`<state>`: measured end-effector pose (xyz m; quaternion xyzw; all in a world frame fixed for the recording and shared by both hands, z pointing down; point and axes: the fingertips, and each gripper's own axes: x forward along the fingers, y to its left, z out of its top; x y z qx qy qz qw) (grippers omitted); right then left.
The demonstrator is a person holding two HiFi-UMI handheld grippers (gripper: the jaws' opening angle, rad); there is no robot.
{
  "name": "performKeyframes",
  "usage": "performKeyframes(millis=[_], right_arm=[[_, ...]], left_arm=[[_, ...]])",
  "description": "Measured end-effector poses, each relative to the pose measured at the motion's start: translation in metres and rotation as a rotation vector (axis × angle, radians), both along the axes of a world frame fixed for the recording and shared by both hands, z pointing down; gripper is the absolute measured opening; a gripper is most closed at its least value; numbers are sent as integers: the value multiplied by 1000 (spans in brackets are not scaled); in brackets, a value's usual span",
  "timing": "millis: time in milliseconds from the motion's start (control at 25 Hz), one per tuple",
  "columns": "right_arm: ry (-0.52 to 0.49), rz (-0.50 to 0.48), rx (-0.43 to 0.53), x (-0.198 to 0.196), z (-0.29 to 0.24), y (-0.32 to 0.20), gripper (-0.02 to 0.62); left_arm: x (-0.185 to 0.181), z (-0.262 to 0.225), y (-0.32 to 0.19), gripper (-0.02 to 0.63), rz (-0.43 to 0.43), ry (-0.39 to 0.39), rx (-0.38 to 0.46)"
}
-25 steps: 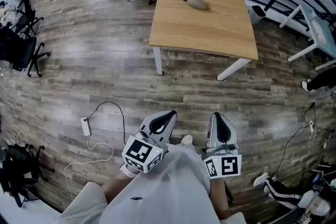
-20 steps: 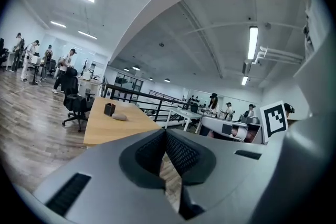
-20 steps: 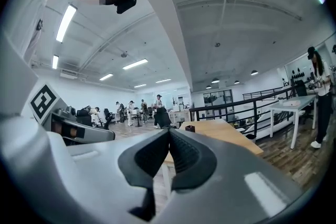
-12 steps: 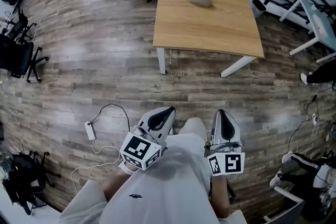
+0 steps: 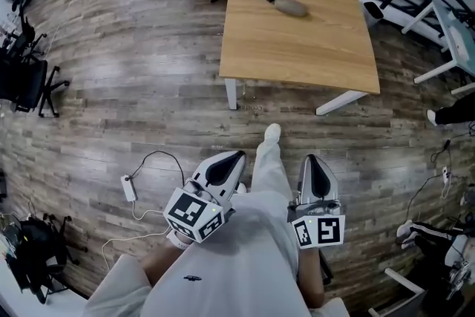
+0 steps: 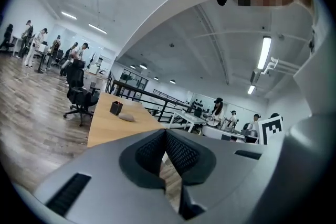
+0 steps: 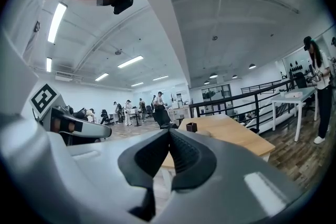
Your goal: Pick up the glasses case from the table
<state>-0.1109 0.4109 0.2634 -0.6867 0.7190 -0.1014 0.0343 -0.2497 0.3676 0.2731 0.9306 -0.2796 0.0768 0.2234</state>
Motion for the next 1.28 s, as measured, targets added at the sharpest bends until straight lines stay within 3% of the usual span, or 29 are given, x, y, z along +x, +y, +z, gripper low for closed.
performKeyframes(millis=[200,640,840,1080,1280], right_arm=[[-38,-10,-16,37,21,-52,-3],[-89,-149,-25,110,28,-250,-3],[-94,-154,-10,157,22,-320,-3],[-117,-152,2,202,31,-370,-3],[-113,-173,8,214,32,-395,-3]], left_arm=[[37,13,-52,6,-9,-40,3],[101,14,-216,8,-144,-131,-17],[152,3,-282,8,-134,-140,7],[198,4,-334,8,-124,-158,29],[204,4,-354,8,-166,-149,23]])
